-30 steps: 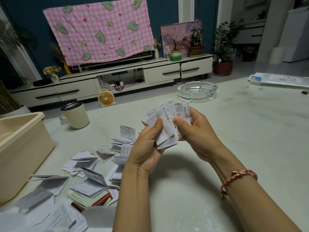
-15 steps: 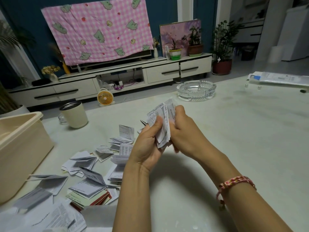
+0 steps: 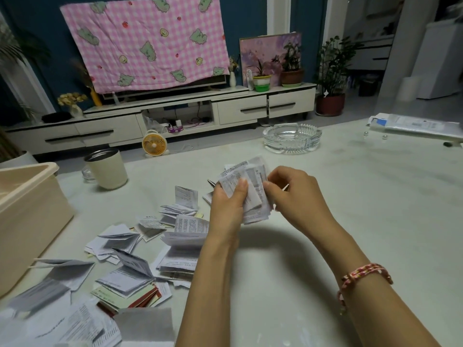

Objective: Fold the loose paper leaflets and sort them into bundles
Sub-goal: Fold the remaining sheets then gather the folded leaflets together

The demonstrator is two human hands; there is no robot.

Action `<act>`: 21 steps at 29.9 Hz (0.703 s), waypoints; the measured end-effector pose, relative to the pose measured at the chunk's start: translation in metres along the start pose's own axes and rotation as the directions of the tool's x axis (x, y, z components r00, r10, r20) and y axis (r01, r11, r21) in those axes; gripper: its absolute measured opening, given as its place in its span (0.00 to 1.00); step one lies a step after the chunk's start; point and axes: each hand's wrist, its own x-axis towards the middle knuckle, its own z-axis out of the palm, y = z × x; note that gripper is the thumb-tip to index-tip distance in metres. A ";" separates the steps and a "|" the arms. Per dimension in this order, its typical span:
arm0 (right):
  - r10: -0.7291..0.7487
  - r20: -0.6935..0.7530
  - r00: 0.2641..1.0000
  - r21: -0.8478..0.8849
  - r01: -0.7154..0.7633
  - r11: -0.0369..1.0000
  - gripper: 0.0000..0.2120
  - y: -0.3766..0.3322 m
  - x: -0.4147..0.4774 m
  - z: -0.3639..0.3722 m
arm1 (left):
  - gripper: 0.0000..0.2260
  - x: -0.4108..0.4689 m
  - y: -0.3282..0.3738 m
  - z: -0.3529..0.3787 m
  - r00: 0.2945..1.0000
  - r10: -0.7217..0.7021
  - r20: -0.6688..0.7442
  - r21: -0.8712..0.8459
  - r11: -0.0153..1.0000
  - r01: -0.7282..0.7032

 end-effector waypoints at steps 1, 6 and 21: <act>0.011 0.062 0.998 -0.075 -0.007 0.997 0.07 0.005 0.000 -0.004 | 0.14 -0.001 -0.002 0.003 1.000 0.013 0.004 0.055 0.998 -0.013; 0.161 0.078 0.984 0.067 -0.166 0.984 0.16 0.028 0.003 -0.020 | 0.10 -0.010 -0.014 0.019 0.995 0.093 0.020 0.127 0.987 -0.095; 0.125 0.387 0.914 0.251 -0.235 0.939 0.25 0.056 -0.010 -0.001 | 0.20 -0.021 -0.045 0.027 0.996 0.016 0.083 0.240 0.970 -0.035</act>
